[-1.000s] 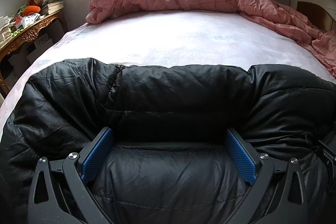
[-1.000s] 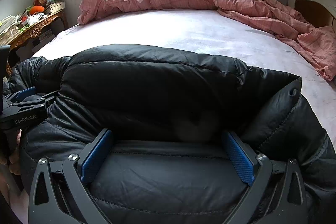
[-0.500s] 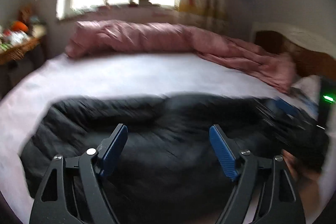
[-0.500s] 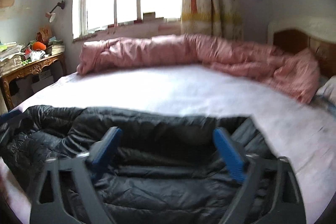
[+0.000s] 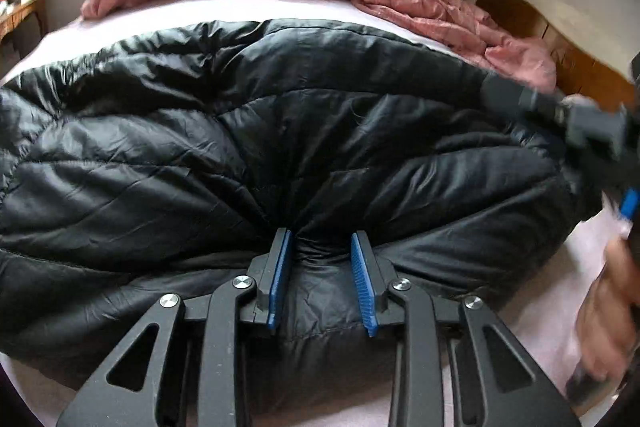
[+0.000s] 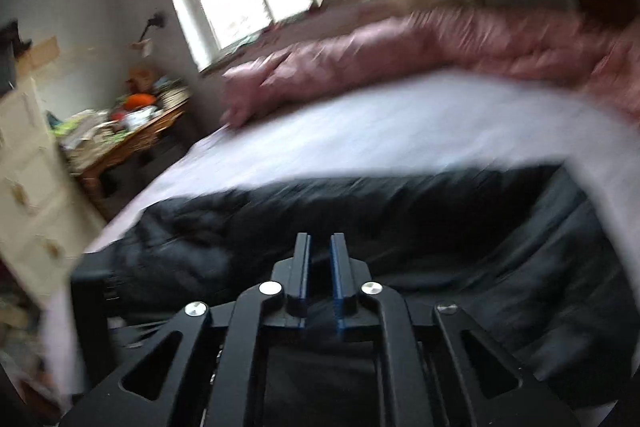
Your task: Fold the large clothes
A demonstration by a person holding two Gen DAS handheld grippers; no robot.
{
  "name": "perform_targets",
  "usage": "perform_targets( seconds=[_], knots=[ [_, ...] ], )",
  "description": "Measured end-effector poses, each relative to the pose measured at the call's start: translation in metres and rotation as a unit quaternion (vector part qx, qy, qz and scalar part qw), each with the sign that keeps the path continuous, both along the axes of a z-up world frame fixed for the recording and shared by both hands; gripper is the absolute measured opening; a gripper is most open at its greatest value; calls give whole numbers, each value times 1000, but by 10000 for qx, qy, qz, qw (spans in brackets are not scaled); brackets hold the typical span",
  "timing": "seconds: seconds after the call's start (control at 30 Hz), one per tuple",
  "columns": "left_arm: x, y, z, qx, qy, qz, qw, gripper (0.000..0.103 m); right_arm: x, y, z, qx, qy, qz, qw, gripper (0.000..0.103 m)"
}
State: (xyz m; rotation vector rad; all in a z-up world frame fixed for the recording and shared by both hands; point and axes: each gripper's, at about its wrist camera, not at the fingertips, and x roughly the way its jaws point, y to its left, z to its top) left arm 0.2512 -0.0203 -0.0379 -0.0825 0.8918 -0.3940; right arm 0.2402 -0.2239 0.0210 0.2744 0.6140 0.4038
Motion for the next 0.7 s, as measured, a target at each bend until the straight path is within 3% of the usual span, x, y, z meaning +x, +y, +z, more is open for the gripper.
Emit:
perform_targets(
  seconds=[0.07, 0.17, 0.27, 0.33, 0.43, 0.6, 0.7],
  knots=[
    [3, 9, 0, -256, 142, -21, 9996, 29, 8, 12, -8, 249, 496, 394, 9977, 9],
    [4, 17, 0, -504, 286, -46, 9983, 29, 20, 39, -22, 109, 1117, 752, 9908, 8],
    [5, 23, 3, -672, 391, 1, 9970, 28, 39, 63, -40, -309, 1774, 699, 9812, 8],
    [8, 33, -3, -989, 558, 269, 9932, 26, 60, 71, -54, -416, 2207, 602, 9726, 8],
    [10, 41, -8, -1226, 687, 433, 9891, 23, 85, 76, -59, -551, 2365, 361, 9694, 4],
    [4, 41, -9, -1097, 606, 458, 9911, 22, 137, 78, -58, -852, 2417, -194, 9664, 0],
    [3, 42, -10, -1142, 619, 468, 9904, 22, 165, 77, -68, -706, 2643, -275, 9615, 0]
  ],
)
